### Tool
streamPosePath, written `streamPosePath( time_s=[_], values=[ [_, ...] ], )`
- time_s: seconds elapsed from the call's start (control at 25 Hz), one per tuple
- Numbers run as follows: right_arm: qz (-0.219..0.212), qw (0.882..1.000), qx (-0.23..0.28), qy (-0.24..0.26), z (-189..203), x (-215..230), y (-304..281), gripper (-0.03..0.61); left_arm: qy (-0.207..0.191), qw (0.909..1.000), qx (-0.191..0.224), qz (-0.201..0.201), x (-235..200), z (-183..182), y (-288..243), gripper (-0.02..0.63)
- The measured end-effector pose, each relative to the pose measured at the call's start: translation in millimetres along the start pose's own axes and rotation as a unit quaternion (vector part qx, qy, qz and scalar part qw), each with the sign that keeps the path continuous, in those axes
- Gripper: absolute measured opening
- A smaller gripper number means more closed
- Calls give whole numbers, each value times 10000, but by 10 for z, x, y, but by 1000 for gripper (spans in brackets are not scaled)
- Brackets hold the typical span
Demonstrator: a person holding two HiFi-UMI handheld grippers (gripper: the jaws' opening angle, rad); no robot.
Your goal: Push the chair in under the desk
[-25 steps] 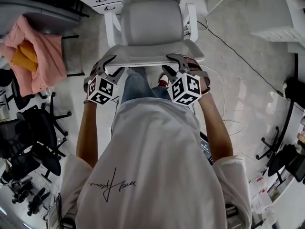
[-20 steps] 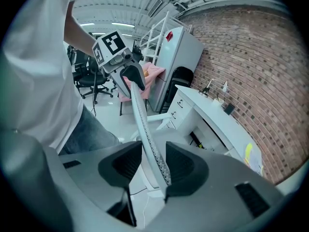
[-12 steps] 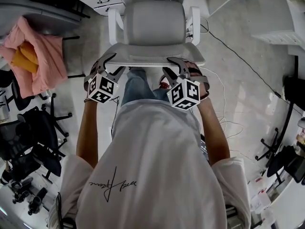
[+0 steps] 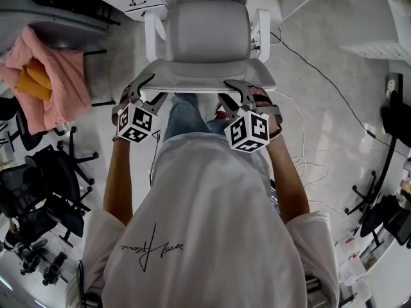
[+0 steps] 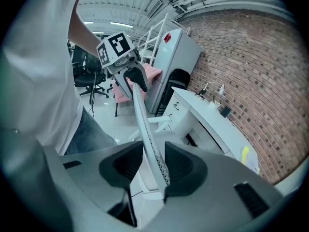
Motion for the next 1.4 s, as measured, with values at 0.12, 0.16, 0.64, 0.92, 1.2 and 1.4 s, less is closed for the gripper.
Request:
streamPosePath(
  time_s=[0.12,0.16,0.64,0.92,1.2,1.4],
  values=[
    [-20,10000,-10,-39,-2,6,-12,163,-31,10000,-6,4,-21,3,-12,249],
    [-33,10000,-15,-53,-6,9,-21,163,-41,10000,-9,7,-32,7,-15,249],
    [-328,9990,-142,-277,-48,-23,-21,155,-70,9999,-112,99,-41,46,3,247],
    [-489,9979,-193,-388,-49,-50,-26,155,-146,9999,-29,62,1,91,2,247],
    [-520,9975,-206,-436,-14,-50,11,155,13,10000,-1,-40,72,54,17,247],
    [-522,9970,-232,-517,-10,-41,13,156,312,9991,217,-178,117,25,70,247]
  ],
)
Point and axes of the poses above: the fingertips, and each gripper's own axes: y backward along the fingers, x to its right, z out of its underside, the point moved 5 cm from there along y, backward along the fingers, and after that the axes turned 12 degrees about z, right-handed, at the moved point
